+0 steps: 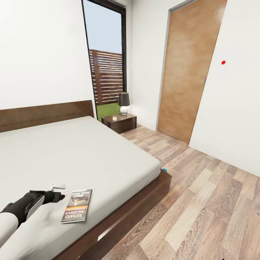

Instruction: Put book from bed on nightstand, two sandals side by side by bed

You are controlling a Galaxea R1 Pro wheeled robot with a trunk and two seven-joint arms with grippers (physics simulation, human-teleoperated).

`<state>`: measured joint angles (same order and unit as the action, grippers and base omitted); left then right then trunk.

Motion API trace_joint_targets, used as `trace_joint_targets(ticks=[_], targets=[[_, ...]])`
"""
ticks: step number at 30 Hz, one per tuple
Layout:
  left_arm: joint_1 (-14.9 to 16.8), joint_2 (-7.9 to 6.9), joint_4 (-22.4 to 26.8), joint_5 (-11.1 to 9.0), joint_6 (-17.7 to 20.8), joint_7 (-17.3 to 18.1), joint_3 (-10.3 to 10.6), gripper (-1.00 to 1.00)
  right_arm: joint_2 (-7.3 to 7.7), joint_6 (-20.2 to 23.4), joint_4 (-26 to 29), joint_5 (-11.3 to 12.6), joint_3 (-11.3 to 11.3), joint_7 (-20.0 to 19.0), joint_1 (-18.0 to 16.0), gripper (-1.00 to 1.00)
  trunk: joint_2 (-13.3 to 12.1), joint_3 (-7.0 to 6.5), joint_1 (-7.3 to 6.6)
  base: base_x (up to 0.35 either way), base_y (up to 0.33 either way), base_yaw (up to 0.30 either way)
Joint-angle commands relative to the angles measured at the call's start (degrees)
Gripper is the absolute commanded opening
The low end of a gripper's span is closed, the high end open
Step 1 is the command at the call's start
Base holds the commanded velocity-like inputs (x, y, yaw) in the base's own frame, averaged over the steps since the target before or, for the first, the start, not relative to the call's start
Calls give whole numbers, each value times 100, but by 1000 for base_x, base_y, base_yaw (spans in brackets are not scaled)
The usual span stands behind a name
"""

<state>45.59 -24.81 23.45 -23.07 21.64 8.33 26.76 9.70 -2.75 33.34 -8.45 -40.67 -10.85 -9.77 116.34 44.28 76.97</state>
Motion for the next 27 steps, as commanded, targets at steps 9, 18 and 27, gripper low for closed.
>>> trace_joint_targets(ticks=[9,18,27], targets=[[-4,-87,383,-26,86,5,20,100,-10,-24,-3,-64,-47,-49,-8,100,3,6,-1,0,0,0],[-28,-243,1187,-25,500,4,15,100,-36,-25,-3,-67,-36,-54,-8,100,3,6,-1,0,0,0],[-48,-518,1755,-34,706,2,-118,100,-53,-38,-3,-69,164,-36,-8,100,-158,-66,-89,0,0,0]])
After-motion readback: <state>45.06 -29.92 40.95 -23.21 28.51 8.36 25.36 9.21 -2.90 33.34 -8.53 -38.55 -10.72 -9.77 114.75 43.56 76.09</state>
